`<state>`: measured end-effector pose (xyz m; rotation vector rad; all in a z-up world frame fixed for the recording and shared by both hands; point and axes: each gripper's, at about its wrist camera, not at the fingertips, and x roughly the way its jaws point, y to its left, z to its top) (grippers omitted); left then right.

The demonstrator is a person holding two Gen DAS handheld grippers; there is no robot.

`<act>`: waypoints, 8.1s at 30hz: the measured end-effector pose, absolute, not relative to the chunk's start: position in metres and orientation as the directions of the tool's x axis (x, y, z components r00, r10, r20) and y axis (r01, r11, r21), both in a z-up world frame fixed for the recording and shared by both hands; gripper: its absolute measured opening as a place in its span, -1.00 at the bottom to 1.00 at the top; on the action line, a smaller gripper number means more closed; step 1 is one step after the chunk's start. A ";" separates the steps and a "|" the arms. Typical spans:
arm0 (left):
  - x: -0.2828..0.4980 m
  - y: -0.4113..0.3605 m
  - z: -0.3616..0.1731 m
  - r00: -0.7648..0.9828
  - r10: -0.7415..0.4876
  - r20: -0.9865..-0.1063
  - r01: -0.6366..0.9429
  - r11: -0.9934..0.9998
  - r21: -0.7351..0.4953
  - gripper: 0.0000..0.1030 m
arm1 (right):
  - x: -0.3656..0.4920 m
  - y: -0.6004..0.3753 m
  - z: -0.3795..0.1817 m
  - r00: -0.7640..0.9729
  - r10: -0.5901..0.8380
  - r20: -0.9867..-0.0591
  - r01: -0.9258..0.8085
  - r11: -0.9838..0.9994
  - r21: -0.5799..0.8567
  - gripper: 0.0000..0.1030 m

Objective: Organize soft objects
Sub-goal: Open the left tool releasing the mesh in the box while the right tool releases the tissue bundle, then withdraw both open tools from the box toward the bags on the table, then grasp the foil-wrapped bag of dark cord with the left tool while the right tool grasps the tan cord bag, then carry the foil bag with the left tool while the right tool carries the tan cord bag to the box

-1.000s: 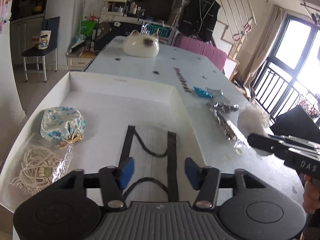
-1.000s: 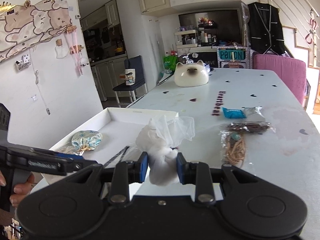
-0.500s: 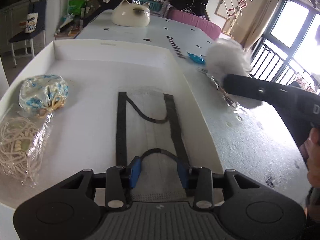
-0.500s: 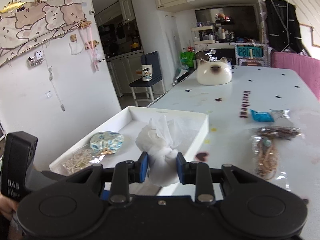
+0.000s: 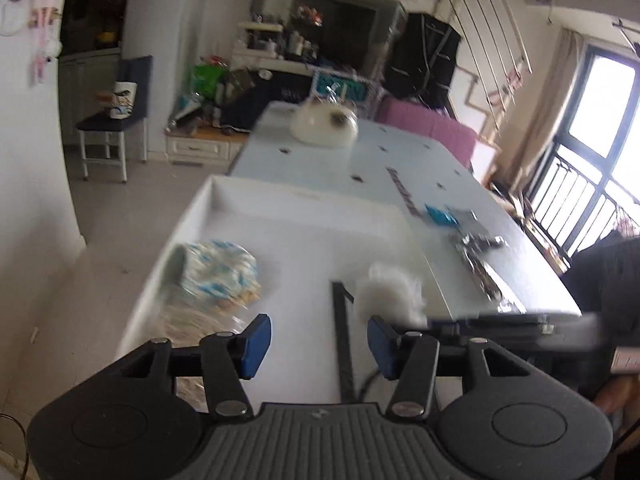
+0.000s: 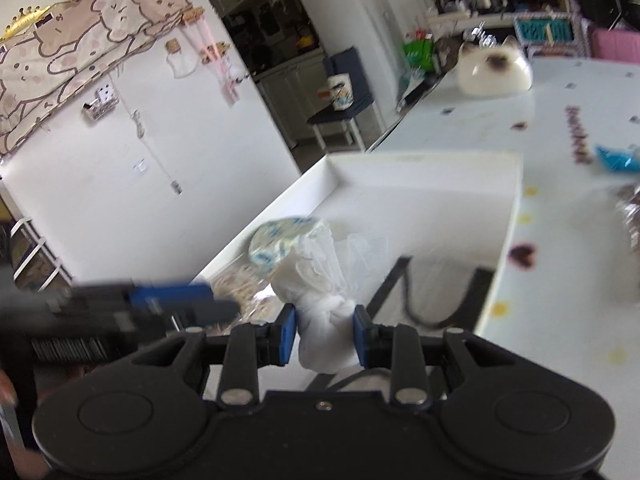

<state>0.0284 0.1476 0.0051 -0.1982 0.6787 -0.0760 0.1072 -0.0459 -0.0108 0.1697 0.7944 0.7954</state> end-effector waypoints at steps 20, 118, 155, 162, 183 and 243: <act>0.038 0.168 0.011 0.781 -0.116 -0.613 -0.033 0.974 -0.226 0.06 | 0.094 -0.037 -0.026 0.338 0.737 -0.586 -0.532 0.663 0.527 0.05; 0.127 0.014 0.062 0.756 -0.165 -0.633 0.089 0.985 -0.151 1.00 | 0.128 -0.237 0.049 0.759 0.314 -0.570 -0.233 0.949 0.211 1.00; 0.342 -0.099 -0.040 0.488 -0.521 -0.700 -0.094 0.766 -0.636 0.62 | 0.174 -0.252 -0.062 0.660 0.266 -0.703 -0.256 0.959 0.123 0.01; 0.364 -0.129 -0.070 0.464 -0.397 -0.792 -0.236 0.806 -0.543 0.64 | 0.142 -0.272 -0.059 0.656 0.244 -0.714 -0.224 0.967 0.125 0.01; 0.343 -0.106 -0.076 0.459 -0.296 -0.838 -0.162 0.899 -0.406 -0.82 | 0.131 -0.292 -0.061 0.671 0.224 -0.707 -0.170 0.974 0.148 0.00; 0.187 -0.080 -0.065 0.493 -0.194 -0.848 0.309 0.950 -0.038 -0.22 | 0.135 -0.245 -0.056 0.635 0.235 -0.735 -0.234 0.966 0.107 -0.06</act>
